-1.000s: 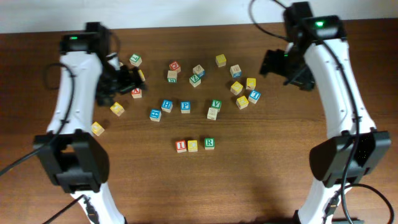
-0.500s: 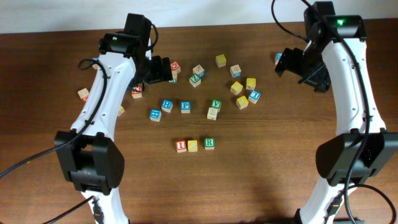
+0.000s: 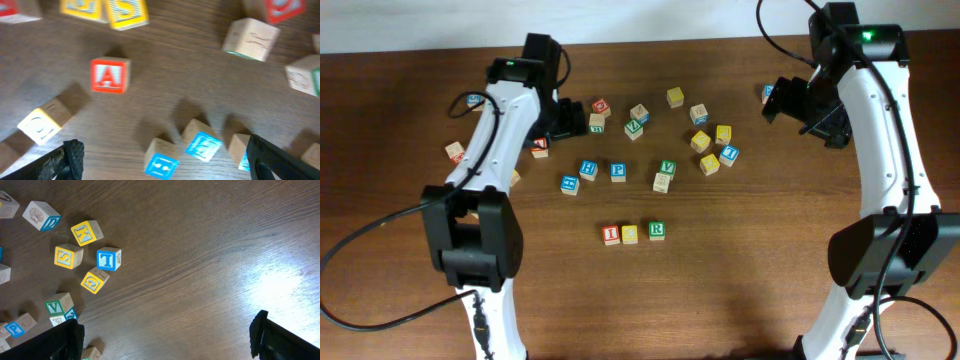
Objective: Spell out ICRA
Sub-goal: 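Lower the left gripper and grasp the red A block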
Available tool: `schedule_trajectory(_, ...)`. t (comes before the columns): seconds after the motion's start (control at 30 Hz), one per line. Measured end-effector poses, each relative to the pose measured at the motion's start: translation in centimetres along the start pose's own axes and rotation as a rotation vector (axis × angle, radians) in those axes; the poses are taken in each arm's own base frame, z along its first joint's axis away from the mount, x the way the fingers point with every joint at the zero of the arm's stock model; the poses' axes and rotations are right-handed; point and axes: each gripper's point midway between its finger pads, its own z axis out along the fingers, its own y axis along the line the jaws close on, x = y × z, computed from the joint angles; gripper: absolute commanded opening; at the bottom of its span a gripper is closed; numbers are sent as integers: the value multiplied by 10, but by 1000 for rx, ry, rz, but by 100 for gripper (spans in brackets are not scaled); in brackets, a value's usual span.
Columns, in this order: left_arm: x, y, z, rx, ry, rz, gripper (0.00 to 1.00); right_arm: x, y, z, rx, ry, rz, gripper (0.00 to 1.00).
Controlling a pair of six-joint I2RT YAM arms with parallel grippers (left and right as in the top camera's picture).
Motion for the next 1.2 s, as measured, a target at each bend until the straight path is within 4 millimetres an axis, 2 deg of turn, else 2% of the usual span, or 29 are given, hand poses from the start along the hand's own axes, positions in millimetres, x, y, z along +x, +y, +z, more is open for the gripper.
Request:
schedule_trajectory(0.07, -1, 15, 1, -17, 14, -53, 92, 0, 0, 0, 0, 0, 0, 98)
schedule_trajectory(0.13, -2, 23, 7, -25, 24, -75, 85, 0, 0, 0, 0, 0, 0, 98)
schedule_trajectory(0.23, -17, 20, 11, -21, -35, -23, 86, 0, 0, 0, 0, 0, 0, 98)
schedule_trajectory(0.33, -20, 25, 11, -48, -48, 8, 84, 0, 0, 0, 0, 0, 0, 98)
schedule_trajectory(0.5, -24, 42, 15, -66, -42, 12, 86, 0, 0, 0, 0, 0, 0, 98)
schedule_trajectory(0.57, -20, 43, 34, -76, -5, 29, 84, 0, 0, 0, 0, 0, 0, 98)
schedule_trajectory(0.63, -14, 44, 65, -87, 43, 44, 71, 0, 0, 0, 0, 0, 0, 98)
schedule_trajectory(0.7, -18, 43, 78, -86, 38, 49, 69, 0, 0, 0, 0, 0, 0, 98)
schedule_trajectory(0.77, -20, 43, 77, -83, 26, 49, 64, 0, 0, 0, 0, 0, 0, 98)
schedule_trajectory(0.97, -22, 56, 78, -90, 34, 27, 57, 0, 0, 0, 0, 0, 1, 98)
schedule_trajectory(1.03, -21, 56, 78, -90, 35, 27, 51, 0, 0, 0, 0, 0, 0, 99)
schedule_trajectory(1.2, -19, 56, 78, -91, 43, 32, 53, 0, 0, 0, 0, 0, 0, 98)
